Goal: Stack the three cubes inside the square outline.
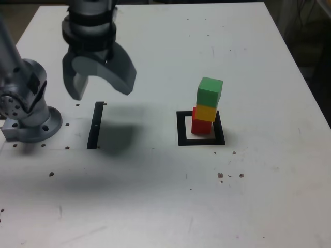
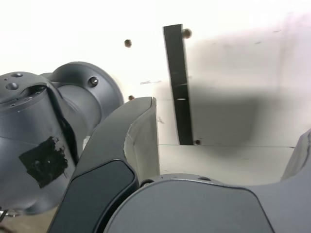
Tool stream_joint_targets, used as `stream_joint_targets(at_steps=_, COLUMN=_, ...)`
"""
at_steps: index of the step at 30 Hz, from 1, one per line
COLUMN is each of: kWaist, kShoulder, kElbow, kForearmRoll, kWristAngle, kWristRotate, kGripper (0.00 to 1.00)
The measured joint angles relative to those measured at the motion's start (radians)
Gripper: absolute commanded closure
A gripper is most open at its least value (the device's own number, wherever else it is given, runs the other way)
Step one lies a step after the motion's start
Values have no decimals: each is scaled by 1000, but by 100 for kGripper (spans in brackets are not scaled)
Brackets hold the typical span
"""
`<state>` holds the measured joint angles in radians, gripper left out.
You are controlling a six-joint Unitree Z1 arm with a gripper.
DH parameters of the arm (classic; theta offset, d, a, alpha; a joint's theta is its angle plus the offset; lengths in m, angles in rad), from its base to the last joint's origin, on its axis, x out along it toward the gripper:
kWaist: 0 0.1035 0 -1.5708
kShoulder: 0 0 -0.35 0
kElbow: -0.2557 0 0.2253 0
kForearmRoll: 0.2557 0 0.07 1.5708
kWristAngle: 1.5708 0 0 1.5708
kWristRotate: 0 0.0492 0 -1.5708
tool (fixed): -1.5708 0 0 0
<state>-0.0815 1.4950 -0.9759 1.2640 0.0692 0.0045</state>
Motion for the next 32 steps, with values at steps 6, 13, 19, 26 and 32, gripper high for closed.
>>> stream_joint_targets(at_steps=6, kWaist=0, kShoulder=-7, kElbow=100, kForearmRoll=-80, kWristAngle=-31, kWristRotate=0, kGripper=1)
stream_joint_targets(at_steps=13, kWaist=8, kShoulder=-10, kElbow=226, kForearmRoll=-202, kWristAngle=-54, kWristRotate=-1, kGripper=1)
stream_joint_targets(at_steps=19, kWaist=10, kShoulder=-14, kElbow=253, kForearmRoll=-225, kWristAngle=-61, kWristRotate=-1, kGripper=1)
stream_joint_targets(at_steps=26, kWaist=10, kShoulder=-13, kElbow=254, kForearmRoll=-229, kWristAngle=-61, kWristRotate=-1, kGripper=1)
stream_joint_targets(at_steps=32, kWaist=10, kShoulder=-13, kElbow=254, kForearmRoll=-229, kWristAngle=-61, kWristRotate=1, kGripper=1)
